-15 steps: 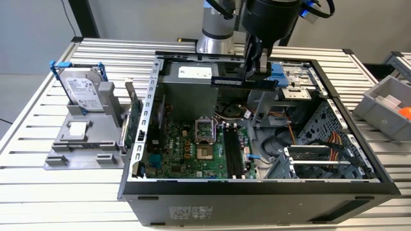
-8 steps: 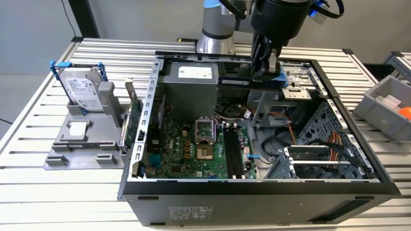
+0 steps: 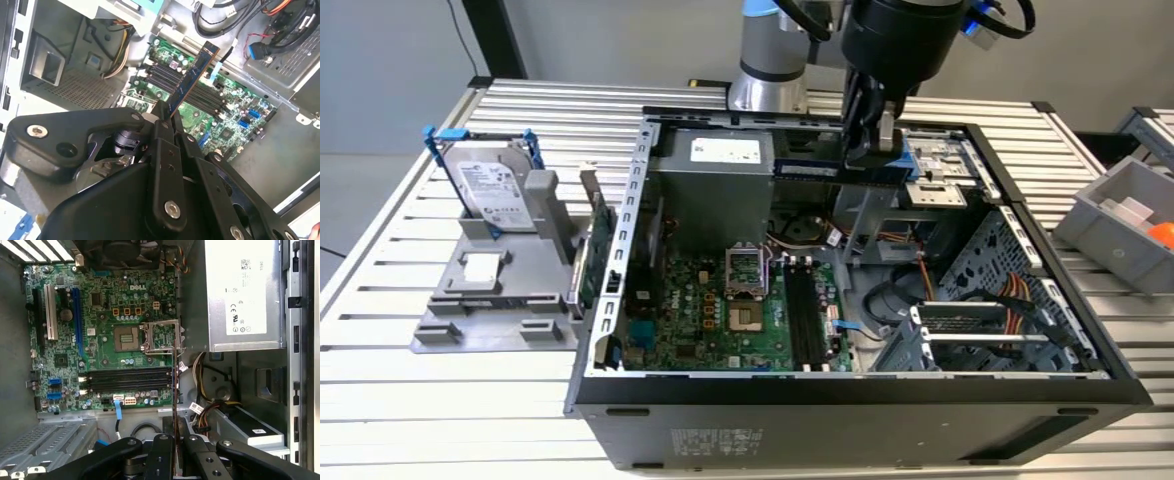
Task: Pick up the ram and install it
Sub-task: 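Pick up the ram and move it above insertion slot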
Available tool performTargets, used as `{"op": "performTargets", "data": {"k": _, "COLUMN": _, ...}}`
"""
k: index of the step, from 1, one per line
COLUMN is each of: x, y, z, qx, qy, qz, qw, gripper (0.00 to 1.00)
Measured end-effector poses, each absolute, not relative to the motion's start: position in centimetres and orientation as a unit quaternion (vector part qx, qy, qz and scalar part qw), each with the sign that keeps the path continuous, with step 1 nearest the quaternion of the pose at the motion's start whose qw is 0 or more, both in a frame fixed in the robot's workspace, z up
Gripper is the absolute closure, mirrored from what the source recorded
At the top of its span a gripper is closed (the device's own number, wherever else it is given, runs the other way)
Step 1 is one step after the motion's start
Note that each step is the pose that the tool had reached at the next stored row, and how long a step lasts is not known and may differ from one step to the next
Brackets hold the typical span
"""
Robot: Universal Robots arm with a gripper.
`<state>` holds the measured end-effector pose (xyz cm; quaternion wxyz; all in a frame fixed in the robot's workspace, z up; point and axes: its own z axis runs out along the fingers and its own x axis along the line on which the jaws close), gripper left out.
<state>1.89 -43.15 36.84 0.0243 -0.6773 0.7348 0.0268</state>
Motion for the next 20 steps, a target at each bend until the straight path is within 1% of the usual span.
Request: {"op": "performTargets", "data": {"k": 20, "x": 1.90, "y": -43.15, "z": 36.84, "qx": -0.673, "qy": 0.738, "qz": 0.033, "qw": 0.030, "gripper": 1.00}}
